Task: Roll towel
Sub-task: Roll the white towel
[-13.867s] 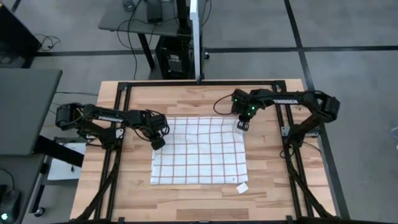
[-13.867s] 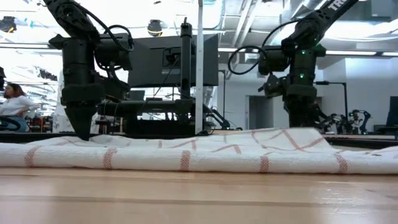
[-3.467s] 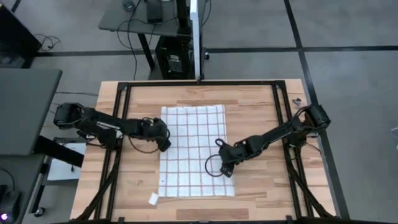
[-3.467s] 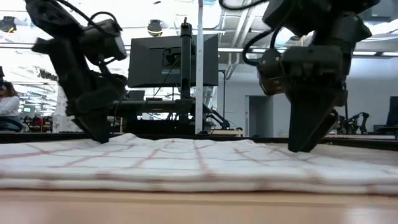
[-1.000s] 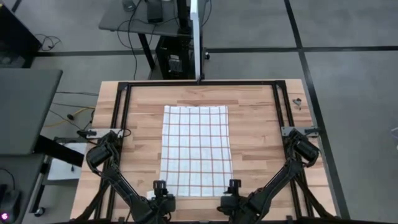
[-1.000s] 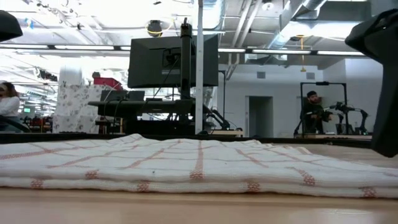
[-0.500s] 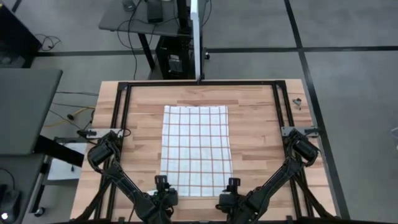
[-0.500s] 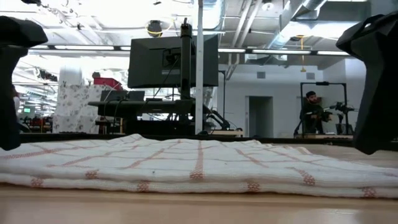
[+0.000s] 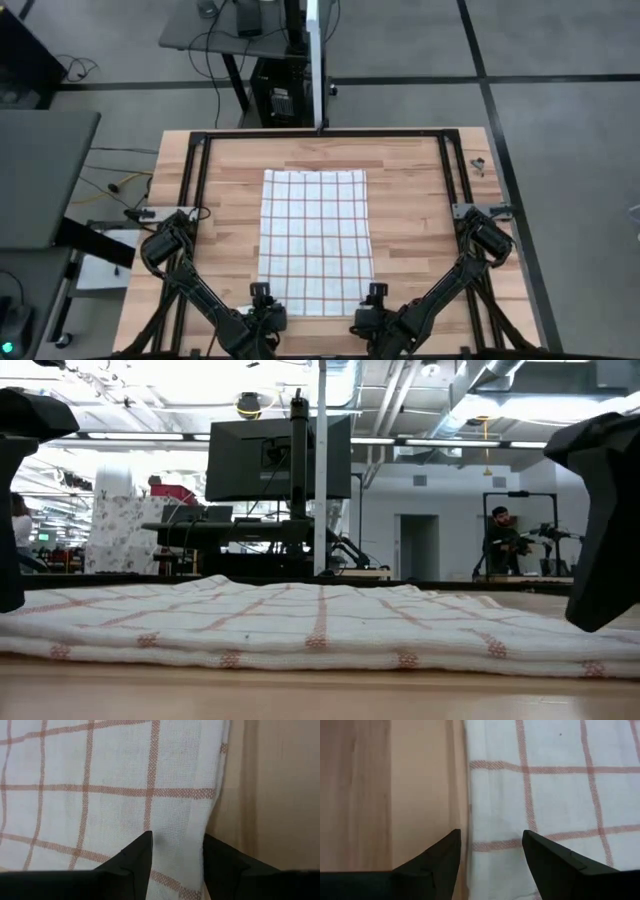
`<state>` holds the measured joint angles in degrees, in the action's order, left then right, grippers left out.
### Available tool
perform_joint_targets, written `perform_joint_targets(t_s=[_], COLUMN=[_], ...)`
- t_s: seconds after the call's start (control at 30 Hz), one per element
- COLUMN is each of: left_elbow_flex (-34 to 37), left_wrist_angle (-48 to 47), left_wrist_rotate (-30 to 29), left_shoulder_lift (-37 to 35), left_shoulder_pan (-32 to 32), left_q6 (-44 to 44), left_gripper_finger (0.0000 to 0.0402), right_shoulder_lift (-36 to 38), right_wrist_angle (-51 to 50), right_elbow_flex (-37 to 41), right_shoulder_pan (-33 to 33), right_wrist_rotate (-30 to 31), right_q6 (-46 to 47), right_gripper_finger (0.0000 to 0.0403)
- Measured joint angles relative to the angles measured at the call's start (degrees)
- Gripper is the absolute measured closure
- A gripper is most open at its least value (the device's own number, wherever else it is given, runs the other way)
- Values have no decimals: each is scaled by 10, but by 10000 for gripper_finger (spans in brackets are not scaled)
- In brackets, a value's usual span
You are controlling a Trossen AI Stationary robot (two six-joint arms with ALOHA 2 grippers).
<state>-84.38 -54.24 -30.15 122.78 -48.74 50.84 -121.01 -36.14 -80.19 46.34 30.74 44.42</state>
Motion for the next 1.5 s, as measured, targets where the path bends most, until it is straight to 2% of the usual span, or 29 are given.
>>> perform_joint_targets(t_s=[0.17, 0.53, 0.63, 0.77, 0.9, 1.07, 1.2, 1.3, 1.4, 1.5], left_elbow_flex=[0, 0, 0, 0, -3, -18, -18, -7, -1, 2], left_wrist_angle=[0, 0, 1, 5, 2, 5, 25, 38, 66, 99], left_wrist_rotate=[1, -9, -1, 5, 19, 54, 93, 101, 111, 160], left_shoulder_lift=[0, 0, 0, 1, 2, -6, -36, -73, -92, -105], left_shoulder_pan=[0, 0, 0, 0, 0, -5, -10, -12, -16, -10], left_q6=[0, -1, -5, 18, 62, 110, 155, 205, 201, 164], left_gripper_finger=[267, 274, 303, 382, 397, 400, 401, 401, 401, 401], right_shoulder_lift=[2, 1, 1, 0, 0, 18, 41, 61, 61, 62], right_wrist_angle=[40, 43, 45, 45, 53, 60, 66, 80, 118, 153], right_elbow_flex=[21, 35, 35, 35, 36, 38, 40, 39, 39, 38], right_shoulder_pan=[-3, -23, -22, -17, -15, -5, 1, 3, 9, 11], right_wrist_rotate=[3, 8, 0, -8, -45, -61, -99, -136, -145, -192], right_q6=[-53, -63, -61, -35, 1, 53, 88, 110, 126, 127], right_gripper_finger=[198, 208, 238, 310, 388, 396, 399, 400, 401, 401])
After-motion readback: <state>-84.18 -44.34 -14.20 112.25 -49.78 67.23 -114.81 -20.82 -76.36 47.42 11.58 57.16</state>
